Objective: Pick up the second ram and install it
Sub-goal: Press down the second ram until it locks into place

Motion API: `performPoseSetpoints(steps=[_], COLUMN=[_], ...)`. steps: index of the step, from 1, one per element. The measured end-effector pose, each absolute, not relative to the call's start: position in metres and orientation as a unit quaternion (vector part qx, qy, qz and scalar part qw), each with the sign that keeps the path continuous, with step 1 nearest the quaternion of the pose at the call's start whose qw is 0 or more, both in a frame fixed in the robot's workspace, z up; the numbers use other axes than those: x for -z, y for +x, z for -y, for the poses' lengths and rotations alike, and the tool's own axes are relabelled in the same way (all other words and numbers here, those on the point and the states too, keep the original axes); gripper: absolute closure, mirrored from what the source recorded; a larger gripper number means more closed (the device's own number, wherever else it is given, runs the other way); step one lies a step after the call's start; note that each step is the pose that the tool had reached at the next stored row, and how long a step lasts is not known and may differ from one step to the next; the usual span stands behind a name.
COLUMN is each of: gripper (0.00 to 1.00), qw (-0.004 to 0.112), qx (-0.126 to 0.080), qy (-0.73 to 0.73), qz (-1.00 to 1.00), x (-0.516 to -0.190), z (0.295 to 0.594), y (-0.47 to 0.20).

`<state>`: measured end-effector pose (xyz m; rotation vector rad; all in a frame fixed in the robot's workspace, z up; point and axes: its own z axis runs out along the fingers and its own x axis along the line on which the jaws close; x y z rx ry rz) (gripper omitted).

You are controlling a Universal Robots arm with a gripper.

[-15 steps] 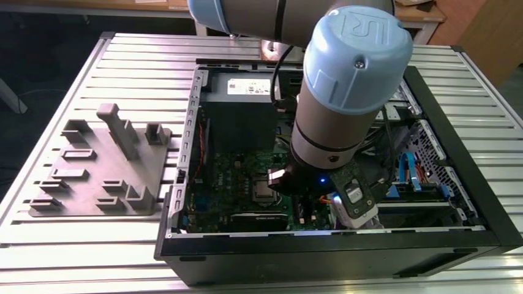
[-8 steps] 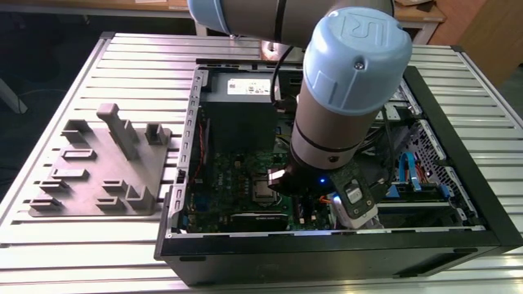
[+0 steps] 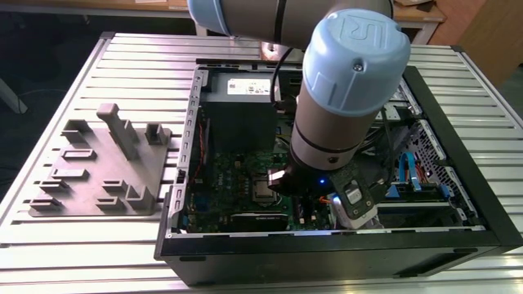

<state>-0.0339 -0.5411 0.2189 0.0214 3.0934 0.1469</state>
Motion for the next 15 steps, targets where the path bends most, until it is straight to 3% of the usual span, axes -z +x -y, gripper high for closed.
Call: performPoseSetpoints(steps=[15], gripper=[0.93], qw=[0.023], qx=[-0.049], qy=[0.007], qz=[-0.999], x=[-0.2187], z=[0.5407], y=[-0.0338])
